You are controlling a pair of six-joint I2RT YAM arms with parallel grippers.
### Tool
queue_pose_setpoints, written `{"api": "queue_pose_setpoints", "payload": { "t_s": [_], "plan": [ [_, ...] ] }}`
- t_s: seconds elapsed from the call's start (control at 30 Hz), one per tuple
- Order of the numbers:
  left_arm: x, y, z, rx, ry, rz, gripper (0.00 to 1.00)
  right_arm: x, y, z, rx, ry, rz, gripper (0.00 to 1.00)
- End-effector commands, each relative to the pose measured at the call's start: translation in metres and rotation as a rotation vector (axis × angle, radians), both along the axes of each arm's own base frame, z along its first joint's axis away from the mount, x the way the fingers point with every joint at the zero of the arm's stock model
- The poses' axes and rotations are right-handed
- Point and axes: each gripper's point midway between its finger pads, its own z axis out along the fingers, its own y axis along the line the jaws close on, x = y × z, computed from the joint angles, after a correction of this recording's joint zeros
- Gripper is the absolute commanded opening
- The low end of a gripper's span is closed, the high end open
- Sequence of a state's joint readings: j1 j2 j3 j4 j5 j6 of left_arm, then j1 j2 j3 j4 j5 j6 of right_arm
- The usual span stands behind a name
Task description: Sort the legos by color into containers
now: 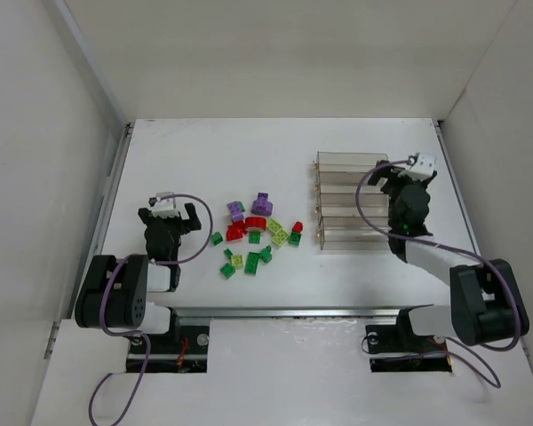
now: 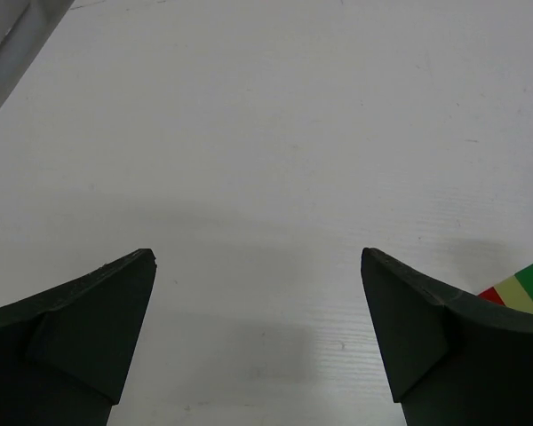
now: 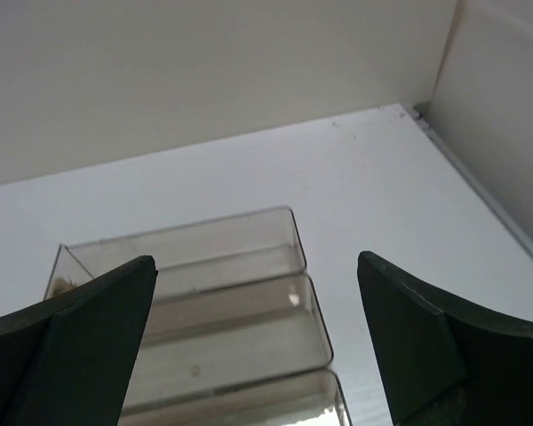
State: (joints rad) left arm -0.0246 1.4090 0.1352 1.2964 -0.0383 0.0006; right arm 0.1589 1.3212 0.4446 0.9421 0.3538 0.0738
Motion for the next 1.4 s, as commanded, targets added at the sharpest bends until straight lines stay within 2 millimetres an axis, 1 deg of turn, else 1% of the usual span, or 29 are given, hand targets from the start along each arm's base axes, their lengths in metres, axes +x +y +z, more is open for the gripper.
{"api": "queue_pose_setpoints", "payload": {
  "t_s": [0.0, 0.03, 0.07, 0.1, 0.17, 0.2, 0.23, 0.27, 0.3, 0.33, 0.37, 0.4, 0.43, 0.47, 0.5, 0.53, 0.57, 0.6, 0.63, 0.67, 0.7, 0.77, 0.8, 0.87, 0.9, 0.93, 1.07, 1.17, 1.37],
  "plan": [
    [0.014, -0.002, 0.074, -0.019, -0.274, -0.011, 1.0, 0.012, 0.012, 0.047, -0.061, -0.005, 0.009, 1.0],
    [0.014, -0.002, 0.074, -0.019, -0.274, -0.011, 1.0, 0.013, 0.011, 0.06, -0.092, -0.028, 0.005, 1.0],
    [0.014, -0.002, 0.074, -0.019, -0.274, -0.011, 1.0, 0.015, 0.023, 0.073, -0.127, -0.048, 0.033, 1.0],
    [0.014, -0.002, 0.074, -0.019, -0.274, -0.011, 1.0, 0.019, 0.028, 0.101, -0.151, -0.094, 0.028, 1.0],
    [0.016, -0.005, 0.075, -0.008, -0.272, -0.028, 1.0, 0.018, 0.036, 0.133, -0.211, -0.126, -0.01, 1.0],
    [0.013, -0.01, 0.074, 0.007, -0.273, -0.061, 1.0, 0.021, 0.041, 0.169, -0.223, -0.174, -0.028, 1.0],
    [0.013, -0.011, 0.082, 0.041, -0.301, -0.087, 1.0, 0.025, 0.045, 0.173, -0.336, -0.124, -0.041, 1.0],
    [0.008, -0.03, 0.059, 0.056, -0.203, -0.218, 1.0, 0.026, 0.052, 0.185, -0.403, -0.115, -0.05, 1.0],
    [0.007, -0.04, 0.082, 0.084, -0.217, -0.289, 1.0, 0.022, 0.065, 0.194, -0.469, -0.101, -0.061, 1.0],
    [0.023, -0.052, 0.127, 0.145, -0.261, -0.371, 1.0, 0.021, 0.068, 0.219, -0.529, -0.117, -0.096, 1.0],
    [0.02, -0.074, 0.145, 0.332, -0.287, -0.551, 1.0, 0.025, 0.071, 0.219, -0.693, -0.062, -0.132, 1.0],
    [0.019, -0.077, 0.151, 0.367, -0.219, -0.597, 1.0, 0.024, 0.067, 0.225, -0.703, -0.027, -0.2, 1.0],
    [0.028, -0.073, 0.214, 0.453, -0.322, -0.569, 1.0, 0.029, 0.071, 0.248, -0.603, -0.064, -0.242, 1.0],
    [0.034, -0.064, 0.238, 0.502, -0.346, -0.511, 1.0, 0.029, 0.066, 0.261, -0.501, -0.083, -0.292, 1.0],
    [0.043, -0.034, 0.258, 0.54, -0.333, -0.335, 1.0, 0.029, 0.066, 0.269, -0.411, -0.091, -0.323, 1.0],
    [0.051, -0.014, 0.272, 0.631, -0.326, -0.234, 1.0, 0.029, 0.076, 0.272, -0.361, -0.076, -0.32, 1.0],
    [0.054, 0.0, 0.303, 0.674, -0.353, -0.129, 1.0, 0.033, 0.091, 0.278, -0.407, -0.013, -0.243, 1.0],
    [0.054, 0.033, 0.31, 0.686, -0.295, 0.066, 1.0, 0.044, 0.118, 0.265, -0.361, 0.004, -0.146, 1.0],
    [0.06, 0.051, 0.304, 0.686, -0.234, 0.158, 1.0, 0.048, 0.158, 0.259, -0.336, 0.001, 0.025, 1.0],
    [0.058, 0.061, 0.318, 0.644, -0.226, 0.242, 1.0, 0.05, 0.179, 0.264, -0.265, 0.0, 0.136, 1.0],
    [0.053, 0.08, 0.313, 0.611, -0.162, 0.351, 1.0, 0.053, 0.212, 0.22, -0.152, 0.134, 0.281, 1.0],
    [0.055, 0.09, 0.282, 0.575, -0.005, 0.385, 1.0, 0.049, 0.264, 0.186, -0.001, 0.259, 0.538, 1.0],
    [0.055, 0.087, 0.266, 0.547, 0.046, 0.386, 1.0, 0.052, 0.282, 0.151, 0.034, 0.369, 0.587, 1.0],
    [0.052, 0.09, 0.239, 0.544, 0.153, 0.408, 1.0, 0.041, 0.321, 0.117, 0.125, 0.488, 0.706, 1.0],
    [0.051, 0.085, 0.226, 0.53, 0.178, 0.392, 1.0, 0.037, 0.333, 0.101, 0.141, 0.542, 0.725, 1.0],
    [0.05, 0.083, 0.216, 0.473, 0.182, 0.397, 1.0, 0.038, 0.346, 0.074, 0.163, 0.606, 0.717, 1.0],
    [0.048, 0.064, 0.192, 0.413, 0.212, 0.296, 1.0, 0.038, 0.362, 0.016, 0.19, 0.727, 0.602, 0.93],
    [0.046, 0.052, 0.185, 0.418, 0.231, 0.248, 1.0, 0.038, 0.364, -0.017, 0.186, 0.783, 0.549, 0.92],
    [0.046, 0.034, 0.181, 0.423, 0.225, 0.202, 1.0, 0.027, 0.381, -0.061, 0.073, 0.874, 0.498, 0.9]
  ]
}}
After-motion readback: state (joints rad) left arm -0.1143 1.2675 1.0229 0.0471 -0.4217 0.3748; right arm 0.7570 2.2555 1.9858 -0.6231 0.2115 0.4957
